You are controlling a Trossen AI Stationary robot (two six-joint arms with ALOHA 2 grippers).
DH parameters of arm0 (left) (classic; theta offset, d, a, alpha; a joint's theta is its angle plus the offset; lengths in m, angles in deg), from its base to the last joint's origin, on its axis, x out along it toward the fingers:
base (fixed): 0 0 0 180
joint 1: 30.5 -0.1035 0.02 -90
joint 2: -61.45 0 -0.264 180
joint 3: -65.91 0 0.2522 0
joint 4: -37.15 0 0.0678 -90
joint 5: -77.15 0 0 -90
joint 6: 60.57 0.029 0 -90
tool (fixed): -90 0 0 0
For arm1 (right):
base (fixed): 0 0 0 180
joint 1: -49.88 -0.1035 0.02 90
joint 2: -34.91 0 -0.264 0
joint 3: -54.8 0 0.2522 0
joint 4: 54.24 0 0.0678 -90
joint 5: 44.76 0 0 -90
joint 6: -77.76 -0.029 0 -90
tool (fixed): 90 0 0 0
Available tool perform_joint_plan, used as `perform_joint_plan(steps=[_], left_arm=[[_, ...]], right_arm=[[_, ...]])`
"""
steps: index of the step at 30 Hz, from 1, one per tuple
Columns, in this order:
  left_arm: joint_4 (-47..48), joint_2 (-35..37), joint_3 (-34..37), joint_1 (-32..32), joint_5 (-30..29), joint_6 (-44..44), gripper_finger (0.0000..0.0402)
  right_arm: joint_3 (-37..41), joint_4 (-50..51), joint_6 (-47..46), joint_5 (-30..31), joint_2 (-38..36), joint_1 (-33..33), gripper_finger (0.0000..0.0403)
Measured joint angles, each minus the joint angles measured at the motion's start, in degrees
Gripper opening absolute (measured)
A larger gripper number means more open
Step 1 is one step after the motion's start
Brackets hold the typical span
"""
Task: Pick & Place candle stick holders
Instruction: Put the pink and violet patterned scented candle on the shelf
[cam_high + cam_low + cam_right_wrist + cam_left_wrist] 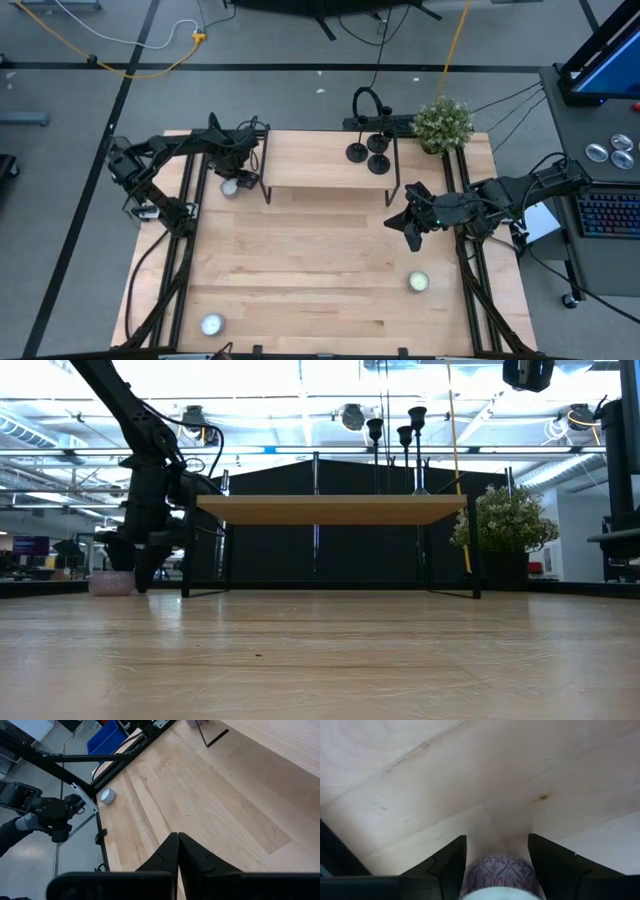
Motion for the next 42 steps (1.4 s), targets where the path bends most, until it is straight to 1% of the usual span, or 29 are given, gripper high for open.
perform_joint_plan(steps=[3,6,10,14,18,21,25,29,33,38,42], left_arm=[[0.2,0.7,0.0,-0.1,-0.3,0.7,0.0215],[0.2,1.2,0.0,-0.1,-0.3,0.9,0.0226],[0.2,1.3,0.0,-0.1,0.5,0.9,0.0258],[0.3,1.3,0.0,-0.1,1.1,0.9,0.0301],[3.3,1.3,0.0,-0.1,1.1,0.3,0.0341],[6.5,1.3,0.0,-0.1,1.1,0.3,0.0361],[8.6,1.3,0.0,0.0,1.1,0.0,0.0378],[8.9,1.3,0.0,0.1,1.2,-0.5,0.0387],[10.9,1.3,0.0,0.1,1.2,-1.1,0.0386],[10.8,1.3,0.0,0.1,1.2,-0.8,0.0373],[9.8,1.3,0.0,0.6,1.1,-0.6,0.0350]], right_arm=[[0.0,0.0,0.0,0.0,0.0,0.0,0.0000],[0.0,0.0,0.4,0.0,0.0,0.0,0.0000],[0.0,0.0,0.5,0.0,0.0,0.0,0.0000],[0.0,-0.5,0.5,-0.2,0.0,0.0,0.0000],[0.0,-2.0,1.0,-0.2,0.0,0.0,0.0000],[0.0,-3.1,2.0,-0.2,0.0,0.0,0.0000],[0.0,-3.4,2.4,-0.2,0.0,0.0,0.0000],[0.0,-3.4,2.2,-0.2,0.0,0.0,0.0000],[0.0,-3.4,2.1,-0.2,0.0,0.0,0.0000],[0.0,-3.4,2.2,-0.2,0.0,0.0,0.0000],[0.0,-3.4,2.4,-0.2,0.0,0.0,0.0000]])
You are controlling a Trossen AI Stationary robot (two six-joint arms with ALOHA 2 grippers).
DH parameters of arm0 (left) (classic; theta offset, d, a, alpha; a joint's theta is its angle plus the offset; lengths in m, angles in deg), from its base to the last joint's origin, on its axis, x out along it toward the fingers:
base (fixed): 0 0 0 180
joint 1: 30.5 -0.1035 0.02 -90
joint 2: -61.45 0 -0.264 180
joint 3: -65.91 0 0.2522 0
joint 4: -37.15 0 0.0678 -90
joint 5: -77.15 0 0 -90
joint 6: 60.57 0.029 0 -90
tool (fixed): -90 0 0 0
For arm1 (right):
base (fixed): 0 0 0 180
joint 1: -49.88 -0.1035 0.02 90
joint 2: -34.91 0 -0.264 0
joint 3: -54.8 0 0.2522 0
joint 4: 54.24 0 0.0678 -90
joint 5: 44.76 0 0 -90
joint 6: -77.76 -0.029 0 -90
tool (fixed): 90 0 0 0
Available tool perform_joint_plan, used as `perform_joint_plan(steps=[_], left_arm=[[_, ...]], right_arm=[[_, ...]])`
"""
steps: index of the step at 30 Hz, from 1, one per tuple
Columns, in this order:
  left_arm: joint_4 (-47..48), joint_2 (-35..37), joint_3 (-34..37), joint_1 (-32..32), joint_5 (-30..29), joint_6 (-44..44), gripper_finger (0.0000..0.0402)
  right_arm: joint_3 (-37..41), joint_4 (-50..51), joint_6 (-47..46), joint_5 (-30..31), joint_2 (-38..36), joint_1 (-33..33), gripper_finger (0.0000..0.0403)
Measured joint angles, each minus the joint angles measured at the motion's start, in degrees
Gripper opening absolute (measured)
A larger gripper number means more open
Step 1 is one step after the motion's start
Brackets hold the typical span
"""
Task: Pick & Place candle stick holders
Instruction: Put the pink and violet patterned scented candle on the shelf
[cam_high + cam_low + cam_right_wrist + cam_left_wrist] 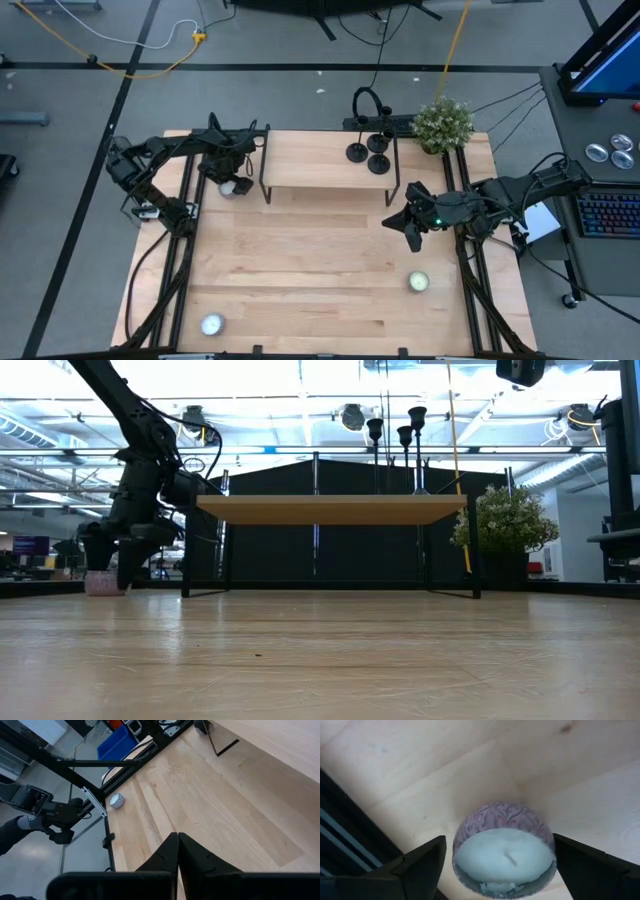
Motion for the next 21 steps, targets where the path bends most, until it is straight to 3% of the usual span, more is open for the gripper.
perform_joint_plan(steps=[6,9,21], left_arm=[[-2.4,0.1,0.0,1.3,0.0,0.0,0.0305],[-2.3,0.1,0.0,1.7,-0.1,-0.3,0.0301],[3.5,0.0,0.0,1.6,-1.9,-0.5,0.0373]], right_arm=[[0.0,0.0,-0.3,0.0,0.0,0.0,0.0000],[0.0,0.0,-0.3,0.0,0.0,0.0,0.0000],[0.0,0.0,0.0,0.0,0.0,0.0,0.0000]])
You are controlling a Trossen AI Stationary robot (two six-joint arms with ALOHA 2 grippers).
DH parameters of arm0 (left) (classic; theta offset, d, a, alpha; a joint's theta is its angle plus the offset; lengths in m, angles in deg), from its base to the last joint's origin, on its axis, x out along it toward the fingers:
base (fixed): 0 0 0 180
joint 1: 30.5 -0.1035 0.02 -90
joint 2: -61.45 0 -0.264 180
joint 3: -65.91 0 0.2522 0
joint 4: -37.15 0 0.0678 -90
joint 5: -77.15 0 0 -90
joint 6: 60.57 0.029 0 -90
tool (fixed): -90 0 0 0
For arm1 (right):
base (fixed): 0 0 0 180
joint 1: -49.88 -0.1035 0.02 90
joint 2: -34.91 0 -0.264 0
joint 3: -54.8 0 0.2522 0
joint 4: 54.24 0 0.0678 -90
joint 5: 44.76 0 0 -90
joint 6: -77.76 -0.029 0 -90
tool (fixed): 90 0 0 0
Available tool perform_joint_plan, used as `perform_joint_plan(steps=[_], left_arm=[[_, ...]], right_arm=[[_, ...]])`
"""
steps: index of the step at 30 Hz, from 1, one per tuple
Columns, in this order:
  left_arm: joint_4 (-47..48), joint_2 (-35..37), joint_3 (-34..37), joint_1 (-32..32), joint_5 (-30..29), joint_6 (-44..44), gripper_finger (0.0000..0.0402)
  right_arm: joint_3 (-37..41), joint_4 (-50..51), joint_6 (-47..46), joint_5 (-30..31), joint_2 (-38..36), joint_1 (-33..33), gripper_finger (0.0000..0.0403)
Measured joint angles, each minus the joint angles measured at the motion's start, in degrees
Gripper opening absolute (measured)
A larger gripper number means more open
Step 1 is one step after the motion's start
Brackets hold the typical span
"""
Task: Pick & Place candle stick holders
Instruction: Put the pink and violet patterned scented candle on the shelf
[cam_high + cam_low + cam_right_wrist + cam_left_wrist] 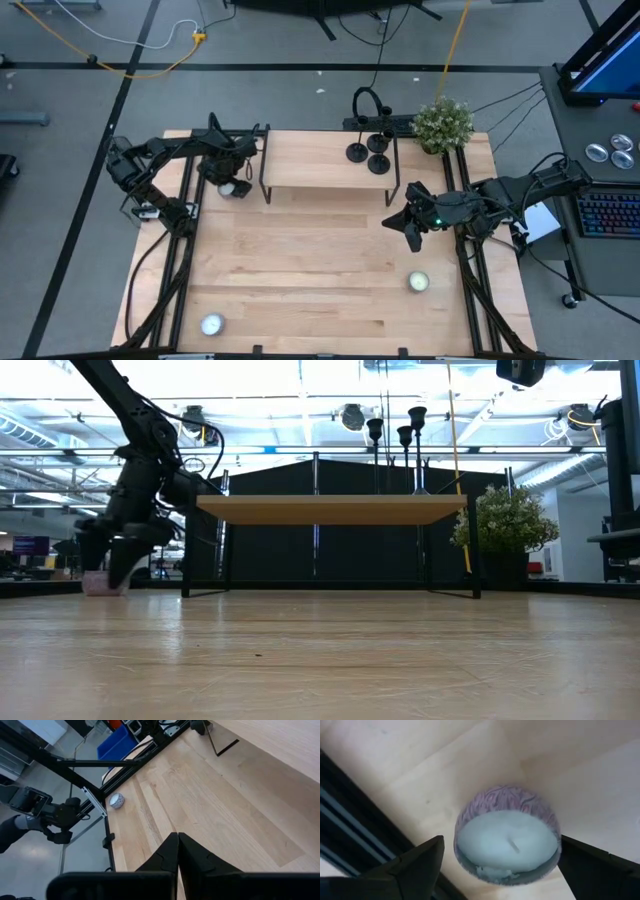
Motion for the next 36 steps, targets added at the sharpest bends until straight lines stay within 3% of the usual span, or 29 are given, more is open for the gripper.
perform_joint_plan(steps=[7,18,29,36], left_arm=[[0.2,0.0,0.0,0.0,-0.9,0.0,0.0378],[-4.4,0.0,3.4,-0.1,0.3,0.1,0.0316],[-7.0,0.1,5.6,-0.1,1.0,-0.5,0.0313],[-7.5,0.1,5.6,0.0,1.3,-0.9,0.0275]], right_arm=[[0.0,0.0,0.1,0.0,0.0,0.0,0.0000],[0.0,0.0,0.1,0.0,0.0,0.0,0.0000],[0.0,-0.1,-0.2,0.0,0.0,0.0,0.0000],[0.0,-0.1,-0.3,0.1,0.0,0.0,0.0000]])
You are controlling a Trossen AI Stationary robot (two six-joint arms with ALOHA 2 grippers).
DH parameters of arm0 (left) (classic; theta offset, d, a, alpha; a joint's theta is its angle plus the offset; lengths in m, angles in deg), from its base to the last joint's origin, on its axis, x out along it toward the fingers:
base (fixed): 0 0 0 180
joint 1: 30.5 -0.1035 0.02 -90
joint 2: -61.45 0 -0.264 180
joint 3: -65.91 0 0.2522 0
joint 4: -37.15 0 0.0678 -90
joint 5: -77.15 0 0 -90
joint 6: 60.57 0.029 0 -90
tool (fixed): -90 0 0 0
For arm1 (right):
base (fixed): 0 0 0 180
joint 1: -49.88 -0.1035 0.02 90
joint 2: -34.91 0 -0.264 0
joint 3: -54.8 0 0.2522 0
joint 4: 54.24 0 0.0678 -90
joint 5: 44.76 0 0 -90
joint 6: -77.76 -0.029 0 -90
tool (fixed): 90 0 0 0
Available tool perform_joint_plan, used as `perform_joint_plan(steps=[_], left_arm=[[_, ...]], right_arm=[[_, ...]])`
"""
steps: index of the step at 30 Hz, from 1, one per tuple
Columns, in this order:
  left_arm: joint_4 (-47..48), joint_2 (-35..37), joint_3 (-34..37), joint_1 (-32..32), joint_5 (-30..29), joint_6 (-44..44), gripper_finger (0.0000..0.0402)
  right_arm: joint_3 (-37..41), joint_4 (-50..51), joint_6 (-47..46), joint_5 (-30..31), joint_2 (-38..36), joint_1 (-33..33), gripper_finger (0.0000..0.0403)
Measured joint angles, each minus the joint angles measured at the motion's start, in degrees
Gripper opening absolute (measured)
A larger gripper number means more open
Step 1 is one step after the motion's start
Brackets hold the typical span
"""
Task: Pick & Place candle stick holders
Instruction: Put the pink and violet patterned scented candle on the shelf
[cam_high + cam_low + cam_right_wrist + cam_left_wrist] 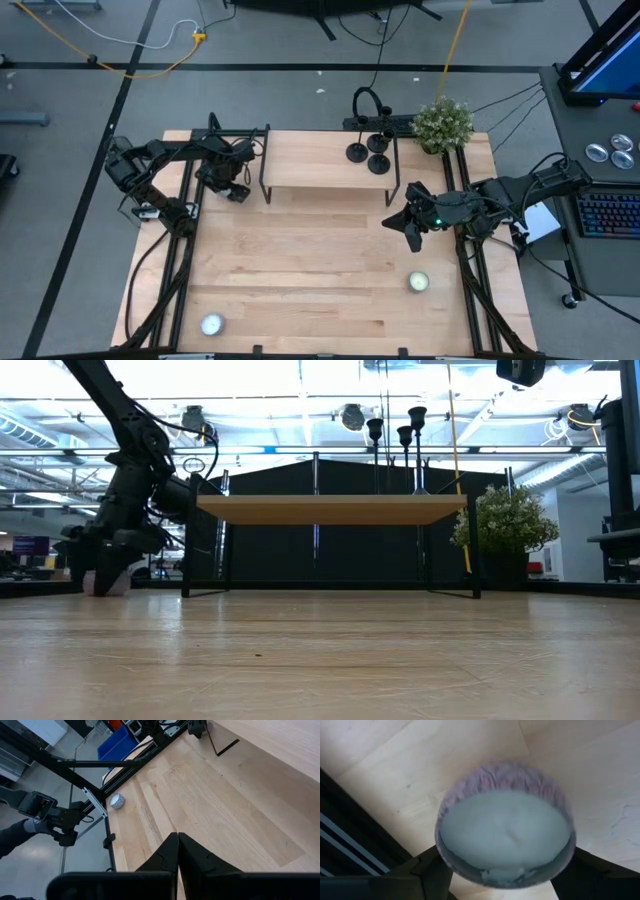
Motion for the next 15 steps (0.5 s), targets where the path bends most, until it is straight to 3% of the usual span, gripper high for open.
perform_joint_plan(steps=[9,15], left_arm=[[-0.9,0.0,0.1,0.0,0.0,-0.1,0.0257],[-1.5,0.0,0.1,0.0,-0.6,0.9,0.0281]], right_arm=[[0.0,-0.8,0.0,0.1,0.0,0.0,0.0000],[0.0,-1.2,0.1,0.0,0.0,0.0,0.0000]])
